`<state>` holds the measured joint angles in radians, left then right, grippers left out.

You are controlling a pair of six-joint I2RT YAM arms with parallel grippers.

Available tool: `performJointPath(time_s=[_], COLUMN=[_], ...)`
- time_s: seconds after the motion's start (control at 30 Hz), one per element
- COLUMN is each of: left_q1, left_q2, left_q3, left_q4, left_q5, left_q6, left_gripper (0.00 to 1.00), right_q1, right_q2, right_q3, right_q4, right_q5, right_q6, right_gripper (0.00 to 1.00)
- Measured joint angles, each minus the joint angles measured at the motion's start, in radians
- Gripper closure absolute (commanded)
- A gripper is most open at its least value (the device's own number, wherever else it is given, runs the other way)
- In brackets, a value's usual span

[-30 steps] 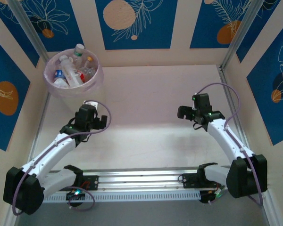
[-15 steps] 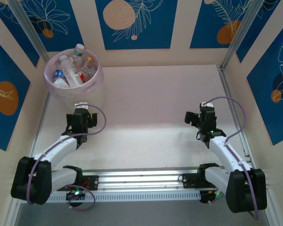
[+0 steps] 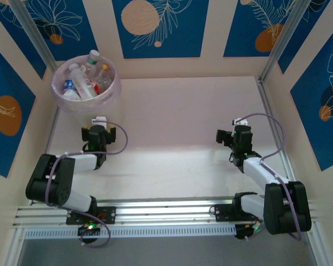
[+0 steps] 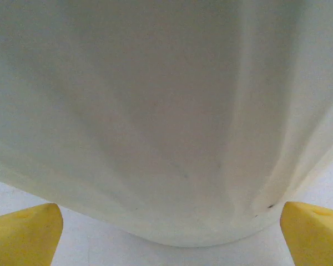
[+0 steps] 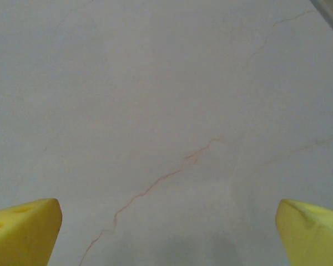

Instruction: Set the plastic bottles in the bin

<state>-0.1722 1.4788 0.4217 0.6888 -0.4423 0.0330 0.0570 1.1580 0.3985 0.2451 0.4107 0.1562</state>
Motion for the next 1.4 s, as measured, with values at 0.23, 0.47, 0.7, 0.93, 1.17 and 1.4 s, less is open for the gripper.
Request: performJointPath(time_s=[0.23,0.47,0.7,0.93,1.17,1.4], left_q1=[0.013,0.027,0.035,0.052,0.055,0.055], left_q2=[0.036,0.037,0.037,0.083,0.083,0.083], left_q3=[0.000,0.001,-0.008,-0.056,-0.057,-0.058], left_q4=[0.052,0.053,0.083,0.207,0.219,0.221], left_q5=[0.027,0.057,0.091,0.155,0.162,0.162], left_q6=[0.000,0.000,-0.001,0.000,-0.001,-0.001], left_gripper=[0.00,0.00,0.00,0.00,0.00,0.00], right_q1=[-0.021,-0.057,-0.084,-0.105,-0.136,-0.118], right_q2=[0.075,0.177,0.220,0.219,0.198,0.198], right_q3=[0.000,0.011,0.060,0.060,0.040,0.041], right_q4=[0.122,0.230,0.260,0.273,0.293,0.292], right_q5=[-0.046,-0.096,-0.154,-0.183,-0.187,-0.204], right_q6=[-0.026,-0.042,-0.060,-0.059,-0.040,-0.040], right_gripper=[0.01,0.01,0.01,0.01,0.01,0.01])
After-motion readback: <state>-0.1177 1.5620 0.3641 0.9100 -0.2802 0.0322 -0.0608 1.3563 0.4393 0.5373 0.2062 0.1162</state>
